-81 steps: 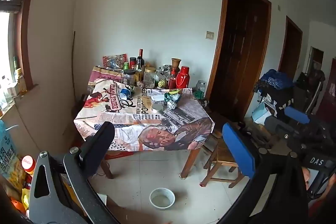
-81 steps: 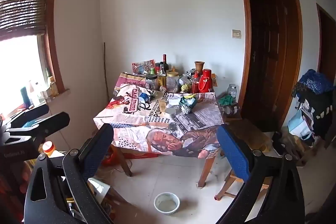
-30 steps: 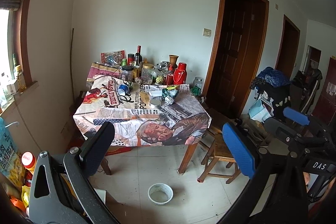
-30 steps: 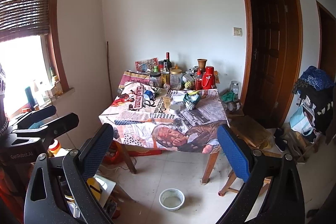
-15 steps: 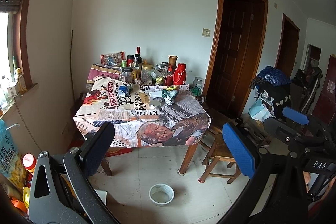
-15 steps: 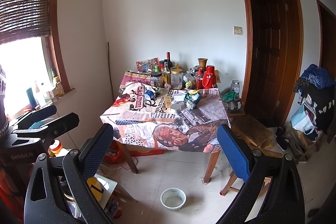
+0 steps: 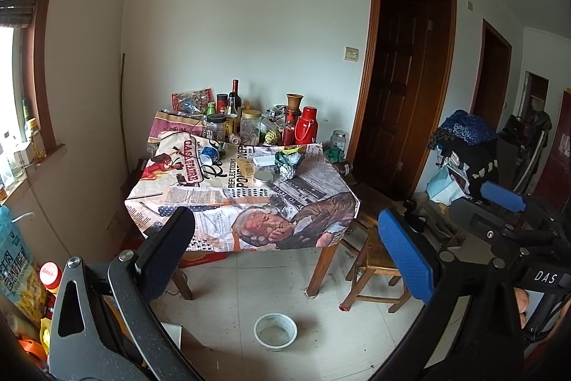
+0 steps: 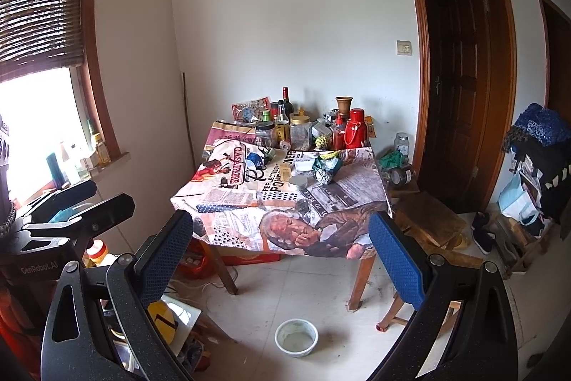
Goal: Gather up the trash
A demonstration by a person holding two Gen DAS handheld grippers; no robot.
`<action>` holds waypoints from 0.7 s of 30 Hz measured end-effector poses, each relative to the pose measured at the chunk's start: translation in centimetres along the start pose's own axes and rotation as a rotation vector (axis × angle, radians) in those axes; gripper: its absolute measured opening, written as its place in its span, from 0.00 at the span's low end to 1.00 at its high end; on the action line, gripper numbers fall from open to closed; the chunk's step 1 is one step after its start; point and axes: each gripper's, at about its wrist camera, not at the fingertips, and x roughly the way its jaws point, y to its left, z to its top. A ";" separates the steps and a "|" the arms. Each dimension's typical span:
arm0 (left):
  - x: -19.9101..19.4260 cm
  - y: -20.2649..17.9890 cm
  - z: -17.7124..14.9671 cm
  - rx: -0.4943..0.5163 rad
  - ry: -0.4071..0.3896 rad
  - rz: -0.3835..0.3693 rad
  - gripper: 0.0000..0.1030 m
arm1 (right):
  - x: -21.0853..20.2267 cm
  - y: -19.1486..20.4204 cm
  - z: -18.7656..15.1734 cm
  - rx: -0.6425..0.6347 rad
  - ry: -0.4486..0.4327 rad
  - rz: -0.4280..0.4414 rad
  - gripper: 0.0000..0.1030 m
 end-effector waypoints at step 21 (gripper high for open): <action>5.5 -5.1 2.3 -0.025 -0.001 0.071 1.00 | 2.9 -6.9 2.2 -0.003 0.001 0.009 0.95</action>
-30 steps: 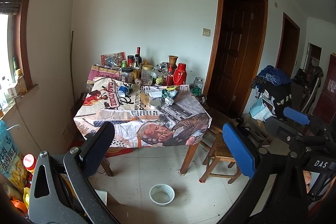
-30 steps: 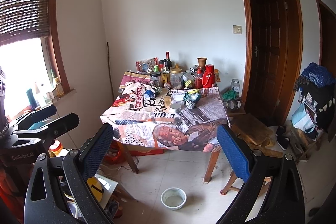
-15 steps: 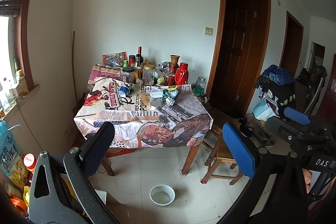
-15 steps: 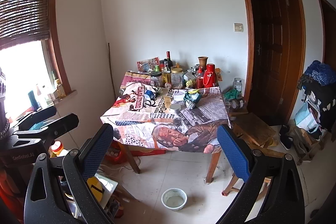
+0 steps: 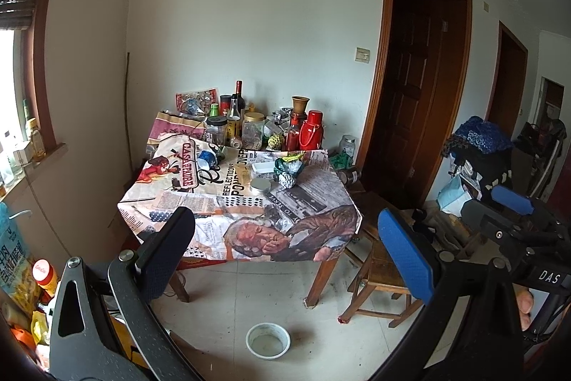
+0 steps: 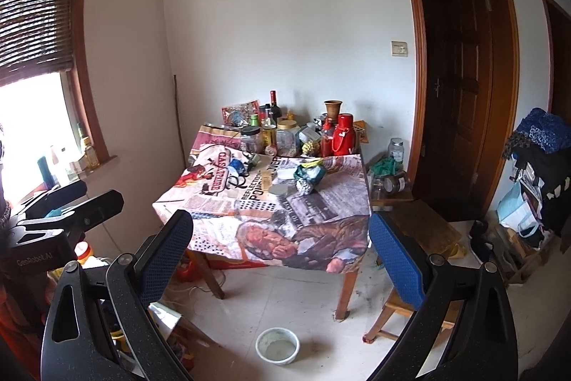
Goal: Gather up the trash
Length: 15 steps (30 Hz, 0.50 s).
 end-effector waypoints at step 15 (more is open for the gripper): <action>10.6 1.9 3.6 -0.029 0.053 0.042 1.00 | 8.5 -2.4 2.8 0.047 0.038 -0.063 0.95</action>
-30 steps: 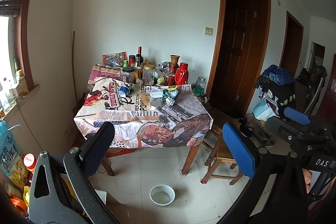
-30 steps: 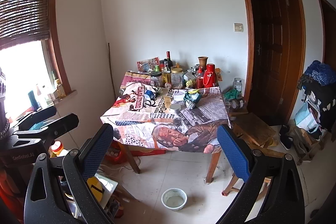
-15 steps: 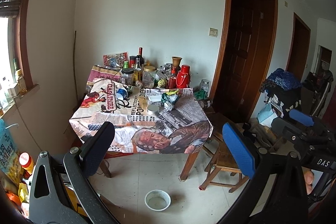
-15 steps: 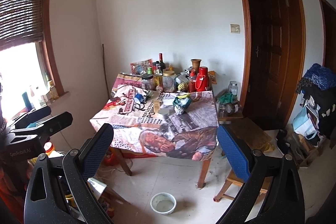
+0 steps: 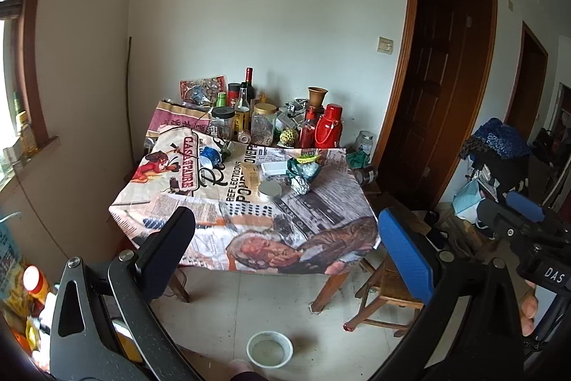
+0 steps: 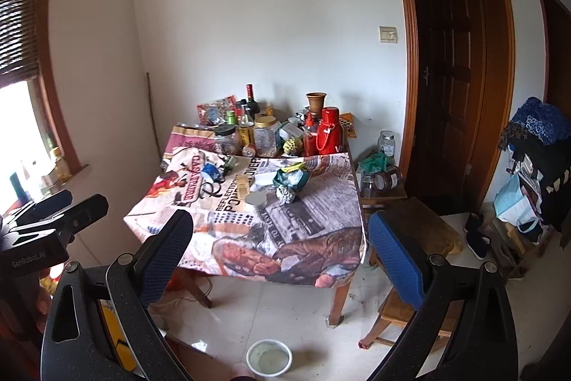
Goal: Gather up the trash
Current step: 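Grasp the silver tin lid with the left gripper while the right grasps the foil ball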
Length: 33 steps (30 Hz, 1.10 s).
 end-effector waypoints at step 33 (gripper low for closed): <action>36.3 9.9 5.2 0.057 0.423 -0.158 0.84 | 31.8 -1.0 3.5 0.225 0.396 -0.060 0.95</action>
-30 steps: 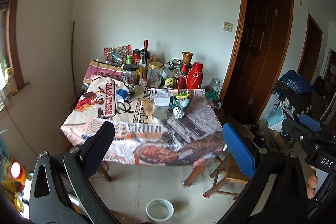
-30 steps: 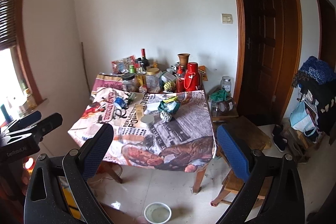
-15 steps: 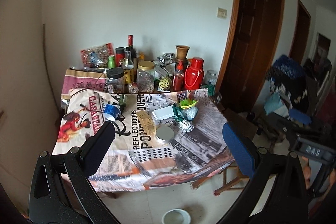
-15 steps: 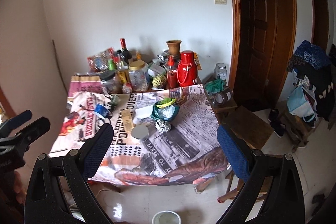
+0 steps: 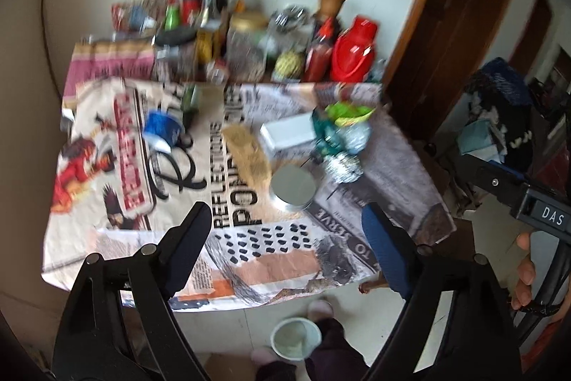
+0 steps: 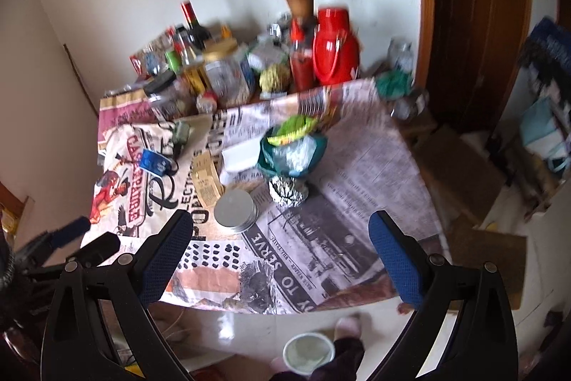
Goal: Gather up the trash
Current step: 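Grasp the silver tin lid with the left gripper while the right grasps the foil ball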
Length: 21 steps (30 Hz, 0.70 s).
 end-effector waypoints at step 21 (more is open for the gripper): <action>18.0 -1.7 0.2 -0.180 0.332 0.113 0.84 | 19.8 -3.9 3.8 -0.070 0.441 0.200 0.65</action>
